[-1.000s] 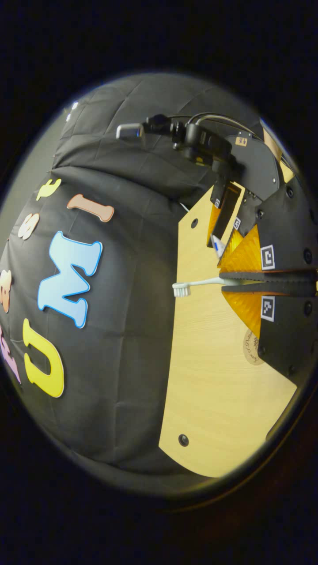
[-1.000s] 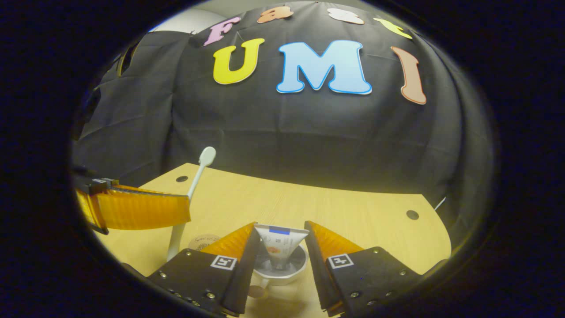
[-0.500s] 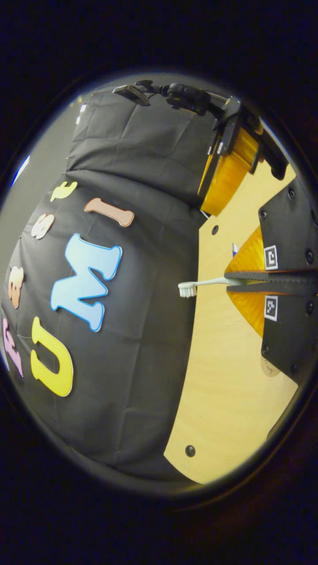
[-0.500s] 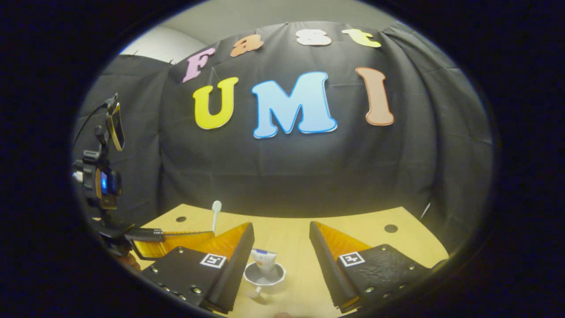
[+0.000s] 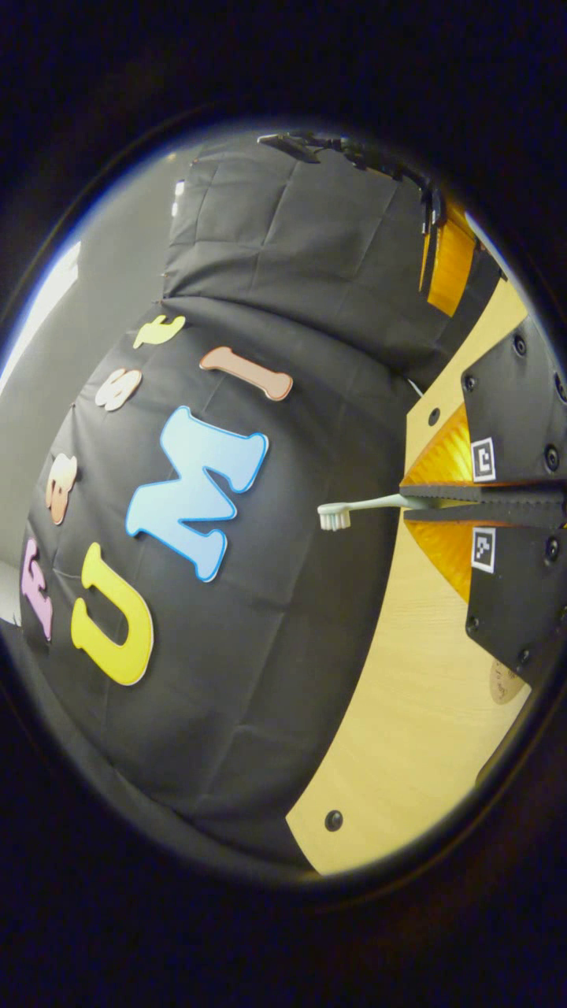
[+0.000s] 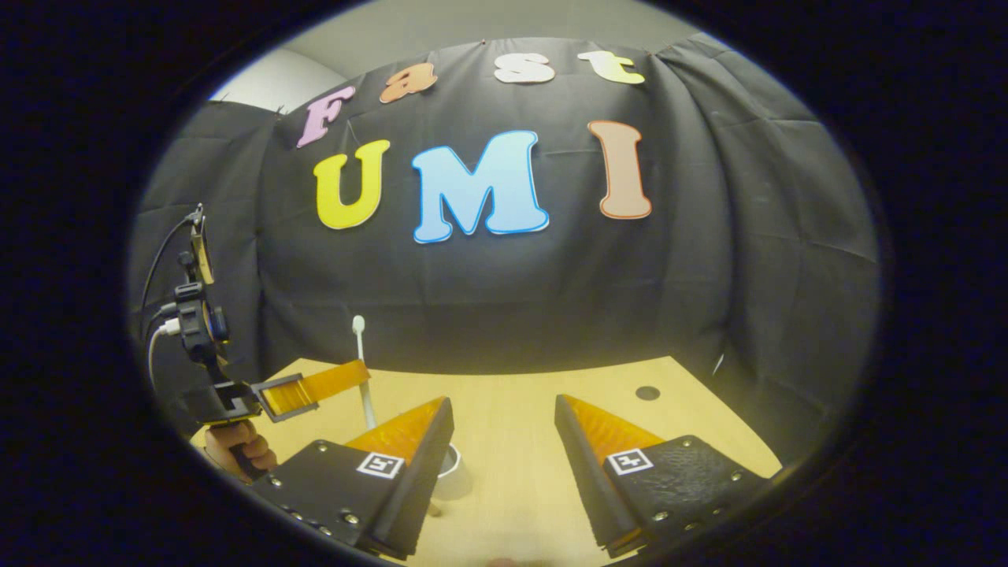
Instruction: Put the toothbrush and toothpaste on the desktop into the cup, then pick up the cup and place it on the coaster on the desktop.
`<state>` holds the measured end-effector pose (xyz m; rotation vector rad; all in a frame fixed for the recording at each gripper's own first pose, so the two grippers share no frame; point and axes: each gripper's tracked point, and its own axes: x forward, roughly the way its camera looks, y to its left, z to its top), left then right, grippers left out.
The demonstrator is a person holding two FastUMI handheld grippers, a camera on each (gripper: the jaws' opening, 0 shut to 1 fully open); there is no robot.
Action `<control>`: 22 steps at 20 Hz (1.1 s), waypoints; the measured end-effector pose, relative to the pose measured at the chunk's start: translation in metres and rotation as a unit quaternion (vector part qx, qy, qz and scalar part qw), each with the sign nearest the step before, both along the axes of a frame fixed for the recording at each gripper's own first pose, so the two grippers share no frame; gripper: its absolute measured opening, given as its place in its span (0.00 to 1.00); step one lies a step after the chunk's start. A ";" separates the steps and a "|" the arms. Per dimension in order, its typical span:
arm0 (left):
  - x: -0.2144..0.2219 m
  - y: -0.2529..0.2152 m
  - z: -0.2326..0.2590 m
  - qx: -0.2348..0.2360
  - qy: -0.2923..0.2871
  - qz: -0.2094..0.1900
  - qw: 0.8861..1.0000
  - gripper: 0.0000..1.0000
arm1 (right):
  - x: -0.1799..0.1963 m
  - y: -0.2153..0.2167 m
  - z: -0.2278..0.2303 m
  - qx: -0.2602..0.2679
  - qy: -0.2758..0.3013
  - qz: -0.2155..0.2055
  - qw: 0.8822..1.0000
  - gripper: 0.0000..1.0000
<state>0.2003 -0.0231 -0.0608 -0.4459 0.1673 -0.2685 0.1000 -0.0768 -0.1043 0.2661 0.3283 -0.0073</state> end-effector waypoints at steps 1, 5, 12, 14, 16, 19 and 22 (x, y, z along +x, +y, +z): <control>0.001 -0.001 -0.002 0.002 -0.002 0.004 1.000 0.07 | -0.003 0.002 -0.001 0.002 0.004 0.003 1.000 0.79; 0.013 -0.011 -0.013 0.015 -0.009 0.015 1.000 0.07 | -0.003 0.011 -0.002 0.009 0.008 0.019 1.000 0.78; 0.016 -0.034 -0.030 0.065 -0.012 0.011 0.998 0.07 | -0.003 0.018 -0.006 0.019 0.021 0.035 0.999 0.79; 0.016 -0.039 -0.035 0.076 -0.012 0.009 0.997 0.07 | -0.004 0.017 -0.007 0.017 0.025 0.036 0.999 0.79; 0.016 -0.038 -0.042 0.086 -0.008 0.013 0.996 0.06 | -0.005 0.018 -0.005 0.017 0.026 0.038 0.999 0.79; 0.012 -0.037 -0.048 0.093 0.001 0.013 0.996 0.11 | -0.006 0.018 -0.004 0.014 0.027 0.040 0.999 0.78; 0.003 -0.037 -0.045 0.103 0.007 0.005 0.995 0.27 | -0.007 0.022 -0.005 0.013 0.034 0.047 0.998 0.78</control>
